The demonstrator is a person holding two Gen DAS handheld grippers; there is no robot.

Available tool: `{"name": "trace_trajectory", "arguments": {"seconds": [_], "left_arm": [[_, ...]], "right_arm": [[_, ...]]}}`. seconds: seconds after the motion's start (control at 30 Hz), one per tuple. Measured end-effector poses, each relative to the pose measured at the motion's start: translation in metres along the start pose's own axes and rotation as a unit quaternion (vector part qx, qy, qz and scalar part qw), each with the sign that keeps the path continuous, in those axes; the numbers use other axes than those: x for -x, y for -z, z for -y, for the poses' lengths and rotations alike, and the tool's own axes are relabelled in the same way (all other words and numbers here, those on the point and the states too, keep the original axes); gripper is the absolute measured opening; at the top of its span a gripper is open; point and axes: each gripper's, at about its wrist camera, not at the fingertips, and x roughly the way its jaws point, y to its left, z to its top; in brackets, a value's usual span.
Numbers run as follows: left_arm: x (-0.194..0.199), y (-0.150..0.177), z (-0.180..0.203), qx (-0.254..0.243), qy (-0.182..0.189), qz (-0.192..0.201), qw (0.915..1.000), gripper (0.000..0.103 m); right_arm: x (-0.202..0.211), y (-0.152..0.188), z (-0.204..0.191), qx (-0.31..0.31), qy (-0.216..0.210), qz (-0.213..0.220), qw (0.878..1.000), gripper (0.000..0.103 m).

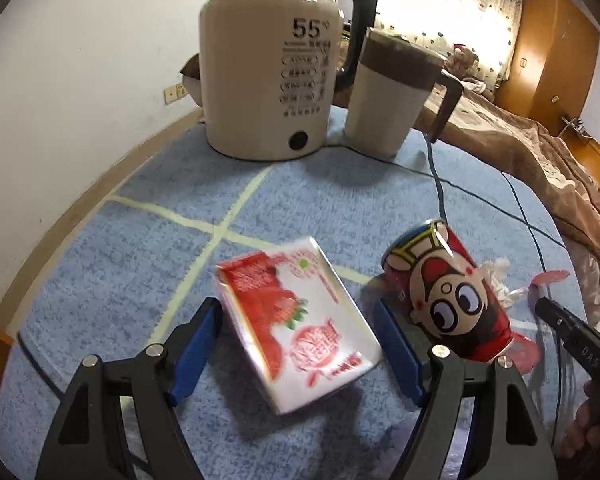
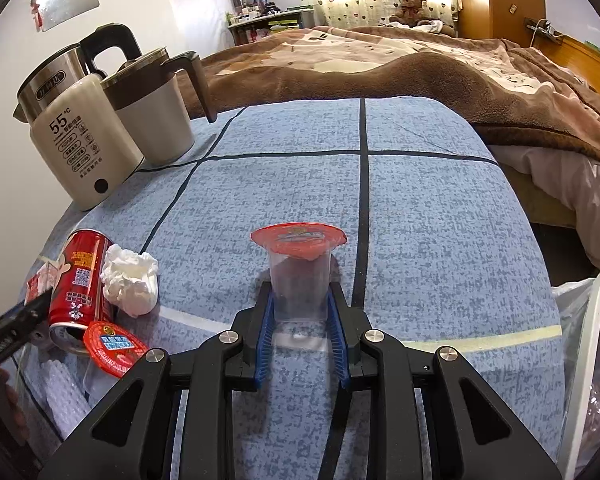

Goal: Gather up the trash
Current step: 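Grasp the strawberry milk carton with the left tool while the right tool grasps the red-lidded clear cup, then carry milk carton and cup over the bin and open both tools to drop them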

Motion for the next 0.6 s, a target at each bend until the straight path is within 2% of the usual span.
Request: {"name": "trace_trajectory", "arguments": {"seconds": [0.07,0.17,0.23,0.47,0.6], "left_arm": [[-0.003,0.001,-0.002,0.008,-0.007,-0.002,0.9999,0.079],[-0.003,0.001,-0.005,0.016,-0.005,0.001,0.9999,0.073],[-0.002,0.001,-0.005,0.017,-0.001,0.002,0.9999,0.058],[0.014,0.005,0.004,0.000,0.000,0.026,0.9997,0.057],[0.028,0.009,0.014,-0.011,0.013,0.036,0.9992,0.057]], "right_arm": [[0.000,0.000,0.002,-0.004,-0.003,0.000,1.000,0.027],[0.001,0.001,0.003,-0.007,-0.005,0.001,1.000,0.027],[0.001,0.001,0.003,-0.007,-0.005,0.000,1.000,0.027],[0.007,0.004,0.005,-0.008,-0.012,0.000,1.000,0.026],[0.015,0.007,0.007,-0.009,-0.016,0.005,1.000,0.026]]}}
